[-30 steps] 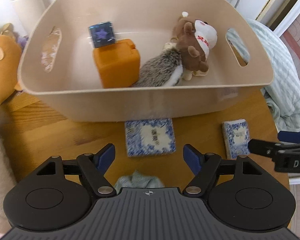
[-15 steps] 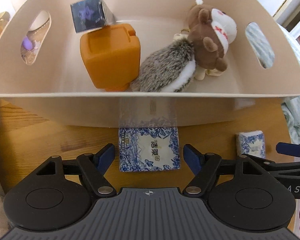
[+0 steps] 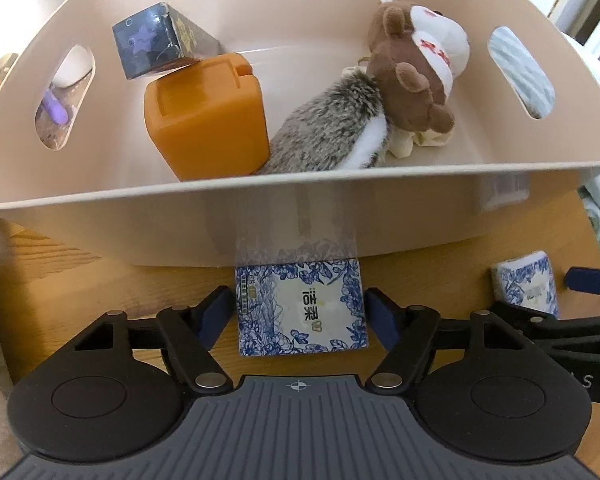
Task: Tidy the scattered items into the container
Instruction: 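Grasp one tissue pack with the left tool while the right tool grasps the other, then carry both tissue packs up over the beige basket, then open both tools to drop the tissue packs into the basket, then move both tools back to the remaining items on the table, then grasp the white bread packet with the left tool while the right tool grasps the black square box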
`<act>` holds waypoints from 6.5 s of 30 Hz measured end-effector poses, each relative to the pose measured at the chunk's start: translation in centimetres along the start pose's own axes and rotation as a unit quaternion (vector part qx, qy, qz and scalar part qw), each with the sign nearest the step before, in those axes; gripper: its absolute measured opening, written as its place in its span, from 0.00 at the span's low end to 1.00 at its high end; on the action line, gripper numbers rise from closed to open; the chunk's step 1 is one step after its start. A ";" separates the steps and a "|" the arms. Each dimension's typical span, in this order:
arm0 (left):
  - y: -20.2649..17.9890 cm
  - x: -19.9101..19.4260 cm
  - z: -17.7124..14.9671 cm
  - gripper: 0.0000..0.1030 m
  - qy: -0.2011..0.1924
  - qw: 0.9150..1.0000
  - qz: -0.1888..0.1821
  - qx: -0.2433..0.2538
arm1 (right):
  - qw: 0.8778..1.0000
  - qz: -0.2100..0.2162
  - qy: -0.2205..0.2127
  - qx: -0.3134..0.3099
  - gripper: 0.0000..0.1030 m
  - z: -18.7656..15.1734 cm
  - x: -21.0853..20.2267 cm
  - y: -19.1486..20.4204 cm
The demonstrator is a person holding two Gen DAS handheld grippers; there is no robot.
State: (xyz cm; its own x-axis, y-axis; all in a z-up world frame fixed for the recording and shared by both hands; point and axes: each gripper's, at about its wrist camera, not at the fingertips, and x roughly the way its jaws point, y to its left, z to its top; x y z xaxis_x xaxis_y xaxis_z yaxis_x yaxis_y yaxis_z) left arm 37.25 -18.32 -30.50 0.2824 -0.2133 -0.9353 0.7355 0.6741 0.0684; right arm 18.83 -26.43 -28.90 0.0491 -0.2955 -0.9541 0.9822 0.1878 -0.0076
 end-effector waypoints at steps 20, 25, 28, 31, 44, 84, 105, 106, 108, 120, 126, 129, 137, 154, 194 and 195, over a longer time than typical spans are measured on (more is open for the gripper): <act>1.4 -1.4 -1.3 0.63 -0.001 1.000 -0.013 0.016 | 1.000 0.010 -0.005 0.029 0.41 -1.2 -1.5 1.2; 2.0 -2.4 -1.5 0.63 -0.011 1.000 -0.011 0.014 | 0.999 0.017 -0.010 0.048 0.41 -1.9 -2.3 1.0; 2.1 -3.2 -1.6 0.63 -0.018 1.000 -0.009 0.016 | 0.998 0.018 -0.021 0.051 0.41 -1.8 -3.2 0.6; 0.5 -4.2 -2.8 0.63 -0.027 0.999 -0.009 0.016 | 0.998 0.019 -0.037 0.052 0.41 -1.5 -4.8 0.8; 1.8 -10.5 -0.2 0.63 -0.095 0.995 -0.035 -0.010 | 0.990 0.029 -0.130 0.047 0.41 1.6 -12.1 0.8; 4.3 -7.1 10.7 0.62 -0.088 0.996 0.020 -0.029 | 0.987 0.000 -0.145 0.066 0.41 11.3 -7.4 1.2; 4.6 -9.4 9.6 0.75 -0.120 0.992 0.004 -0.028 | 0.982 -0.013 -0.170 0.084 0.74 10.1 -9.4 1.5; 4.6 -9.7 9.4 0.76 -0.122 0.992 0.005 -0.028 | 0.981 -0.013 -0.173 0.085 0.75 10.0 -9.8 1.6; 4.8 -10.5 9.1 0.76 -0.125 0.992 0.002 -0.031 | 0.980 -0.012 -0.181 0.086 0.75 9.7 -10.7 1.8; 5.6 -15.8 5.4 0.77 -0.143 0.989 -0.008 -0.041 | 0.973 -0.016 -0.211 0.095 0.77 6.7 -16.0 4.7; 4.8 -19.3 2.7 0.77 -0.153 0.988 -0.020 -0.022 | 0.966 -0.027 -0.234 0.105 0.83 4.2 -19.4 6.4; 4.4 -21.1 1.2 0.78 -0.158 0.987 -0.026 -0.016 | 0.964 -0.031 -0.240 0.110 0.83 2.9 -20.9 7.2; 3.6 -23.9 -4.0 0.79 -0.163 0.986 -0.021 0.017 | 0.960 -0.045 -0.246 0.128 0.88 -0.9 -23.3 9.2; 5.6 -18.6 -13.7 0.80 -0.058 0.998 -0.012 0.034 | 0.975 -0.056 -0.164 0.136 0.98 -7.0 -20.1 13.4; 6.8 -7.2 -14.0 0.80 0.025 0.999 -0.042 -0.001 | 0.992 -0.048 -0.012 0.118 0.99 -8.6 -6.0 14.7; 6.7 -6.9 -13.9 0.80 0.026 0.999 -0.044 -0.003 | 0.992 -0.047 -0.011 0.121 0.99 -8.5 -5.8 14.6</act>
State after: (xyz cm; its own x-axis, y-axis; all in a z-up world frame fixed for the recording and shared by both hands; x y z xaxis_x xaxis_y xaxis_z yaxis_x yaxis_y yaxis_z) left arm 31.65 -2.50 -28.43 0.1849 -0.2351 -0.9542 0.7519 0.6590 -0.0167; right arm 31.32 -13.96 -25.99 -0.0436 -0.3222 -0.9457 0.9973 -0.0702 -0.0221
